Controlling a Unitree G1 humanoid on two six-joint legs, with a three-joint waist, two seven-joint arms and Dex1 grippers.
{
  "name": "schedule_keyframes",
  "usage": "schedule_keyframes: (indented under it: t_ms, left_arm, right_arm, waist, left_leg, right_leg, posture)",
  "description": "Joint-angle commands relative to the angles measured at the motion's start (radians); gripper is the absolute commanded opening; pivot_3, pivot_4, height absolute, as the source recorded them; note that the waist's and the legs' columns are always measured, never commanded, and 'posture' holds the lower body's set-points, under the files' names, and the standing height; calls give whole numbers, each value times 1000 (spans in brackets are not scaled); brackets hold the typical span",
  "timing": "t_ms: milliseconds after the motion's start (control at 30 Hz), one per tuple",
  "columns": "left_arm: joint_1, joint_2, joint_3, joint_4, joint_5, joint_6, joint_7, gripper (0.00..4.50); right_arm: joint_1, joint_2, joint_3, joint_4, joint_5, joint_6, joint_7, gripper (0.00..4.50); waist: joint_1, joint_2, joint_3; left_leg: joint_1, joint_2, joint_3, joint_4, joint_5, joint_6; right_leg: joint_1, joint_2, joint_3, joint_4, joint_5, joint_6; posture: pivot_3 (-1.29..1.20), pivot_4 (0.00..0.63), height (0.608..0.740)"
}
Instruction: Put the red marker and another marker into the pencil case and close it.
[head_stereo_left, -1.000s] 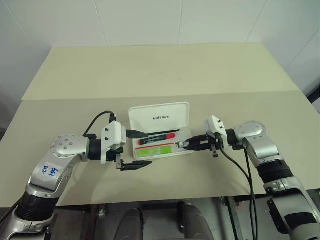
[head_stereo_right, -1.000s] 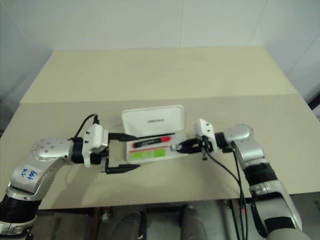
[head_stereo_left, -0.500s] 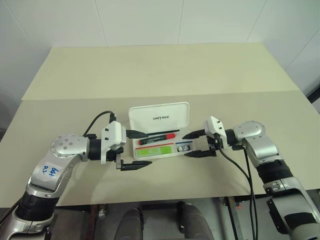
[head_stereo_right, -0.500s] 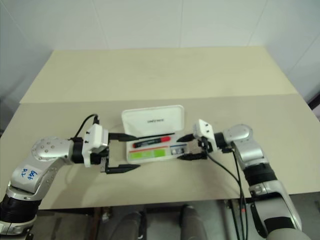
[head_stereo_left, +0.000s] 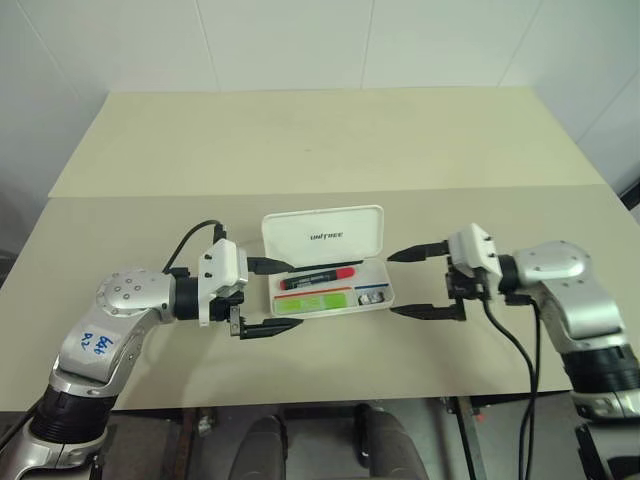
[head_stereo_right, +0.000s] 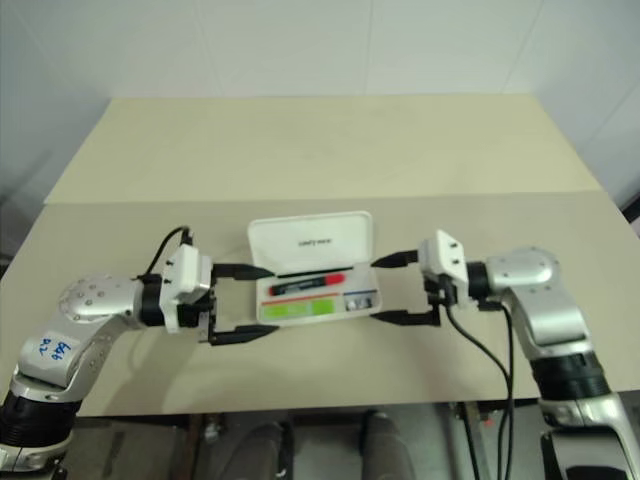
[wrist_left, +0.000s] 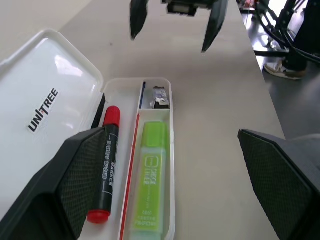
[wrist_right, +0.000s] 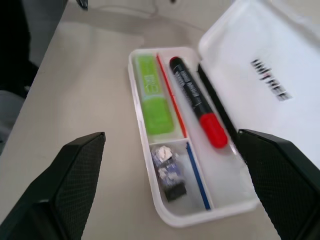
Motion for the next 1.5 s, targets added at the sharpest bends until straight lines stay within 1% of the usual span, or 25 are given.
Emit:
schedule_keyframes:
  t_ms: [33,133,233,367,600,633,767,1000,1167,1333,1500]
  left_arm:
    - [26,13,50,3,-34,-32,-22,4500]
    - [51,24,77,33,-37,-63,-49,4500]
    - [65,29,114,81,-41,-100,-72,3961]
    - [66,32,132,138,-30,-153,-100,2609]
    - [55,25,133,190,-19,-214,-109,204]
    - [55,26,133,199,-15,-221,-108,34]
    - [61,7,162,228,-16,-217,-46,34]
    - [73,-42,235,274,-71,-120,79,34]
    - [42,-56,241,323,-48,-85,150,34]
    - [-30,-72,193,403,24,-75,239,34]
    - [-138,-109,98,491,116,-66,298,34]
  right_arm:
    - [109,-56,-107,-150,72,67,-54,4483]
    - [182,-85,-172,-217,108,99,-88,4483]
    - [264,-128,-220,-270,104,75,-79,4500]
    - [273,-125,-245,-289,133,91,-121,4500]
    - [239,-116,-210,-275,134,74,-154,4500]
    - [234,-115,-205,-271,133,73,-156,4500]
    - [215,-110,-187,-256,123,67,-160,4500]
    - [193,-101,-159,-253,119,66,-180,4500]
    - [171,-98,-146,-248,119,67,-191,4500]
    - [157,-97,-137,-247,120,66,-203,4500]
    - [150,-94,-134,-255,121,68,-217,4500]
  waist:
    - [0,0,0]
    - [-7,0,0]
    - [-5,0,0]
    - [-8,-2,0]
    - [-4,-2,0]
    - [-4,-2,0]
    - [-3,-2,0]
    - [-4,-2,0]
    - [-4,-3,0]
    - [-3,-3,0]
    - [7,-3,0]
  left_leg:
    - [0,0,0,-1,0,0]
    - [0,1,2,0,-1,0]
    - [1,2,4,1,-1,0]
    - [1,4,4,1,-1,0]
    - [-1,4,5,0,-1,1]
    - [-1,4,5,-1,-2,2]
    - [-1,4,6,-1,-3,3]
    - [0,4,6,0,-3,3]
    - [0,4,6,0,-3,3]
    - [0,4,6,1,-3,3]
    - [0,4,6,1,-3,3]
  right_leg:
    - [0,0,0,0,-1,-2]
    - [0,0,0,-1,-2,-4]
    - [0,1,0,-3,0,-5]
    - [0,2,1,-5,1,-6]
    - [0,2,1,-10,2,-6]
    - [0,2,1,-10,2,-6]
    - [0,2,1,-10,2,-5]
    - [0,2,1,-9,2,-5]
    - [0,2,1,-9,2,-5]
    - [0,2,1,-8,2,-5]
    - [0,2,1,-8,3,-4]
  posture:
    - [0,150,740]
    - [0,150,740]
    - [0,150,740]
    - [0,150,740]
    - [0,150,740]
    - [0,150,740]
    - [0,150,740]
    - [0,150,740]
    - [0,150,740]
    - [0,150,740]
    - [0,150,740]
